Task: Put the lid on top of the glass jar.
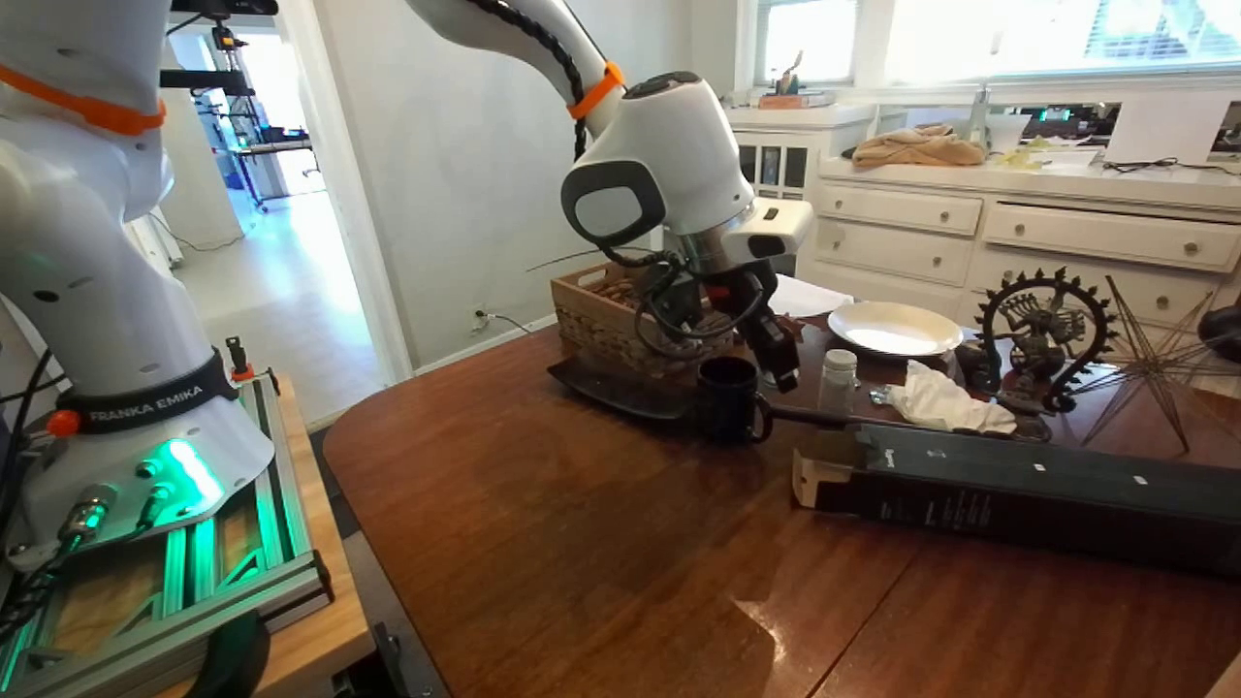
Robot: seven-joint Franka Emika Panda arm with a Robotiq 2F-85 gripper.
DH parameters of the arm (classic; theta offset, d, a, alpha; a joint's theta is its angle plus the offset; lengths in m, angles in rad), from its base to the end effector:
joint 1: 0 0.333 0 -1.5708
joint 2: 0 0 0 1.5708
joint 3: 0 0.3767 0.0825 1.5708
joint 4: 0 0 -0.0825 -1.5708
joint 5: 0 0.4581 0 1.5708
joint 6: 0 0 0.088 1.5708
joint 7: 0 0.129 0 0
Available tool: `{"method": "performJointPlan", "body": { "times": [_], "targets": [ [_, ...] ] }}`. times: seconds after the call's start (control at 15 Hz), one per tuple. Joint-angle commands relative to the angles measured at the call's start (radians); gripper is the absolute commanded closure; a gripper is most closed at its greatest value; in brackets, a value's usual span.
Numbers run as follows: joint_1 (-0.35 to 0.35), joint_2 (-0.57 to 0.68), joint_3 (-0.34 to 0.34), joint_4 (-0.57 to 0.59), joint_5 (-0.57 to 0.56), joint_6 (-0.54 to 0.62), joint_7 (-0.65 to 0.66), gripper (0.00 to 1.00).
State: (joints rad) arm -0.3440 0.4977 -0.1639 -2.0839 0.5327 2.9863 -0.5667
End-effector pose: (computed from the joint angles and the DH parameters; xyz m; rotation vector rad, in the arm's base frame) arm 0.5886 -0.3632 0.1984 2.9020 -0.6106 0.6258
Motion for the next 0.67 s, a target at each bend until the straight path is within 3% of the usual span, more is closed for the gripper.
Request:
{"method": "performJointPlan", "body": {
  "times": [0.0, 0.33, 0.4, 0.6],
  "targets": [
    [0.017, 0.061, -0.015, 0.081, -0.004, -0.016, 0.046, 0.78],
    [0.050, 0.137, -0.057, 0.195, -0.037, -0.099, 0.106, 0.78],
    [-0.012, 0.138, -0.001, 0.206, -0.155, -0.103, 0.199, 0.78],
    [-0.031, 0.162, 0.019, 0.272, -0.242, -0.159, 0.278, 0.78]
  ]
}}
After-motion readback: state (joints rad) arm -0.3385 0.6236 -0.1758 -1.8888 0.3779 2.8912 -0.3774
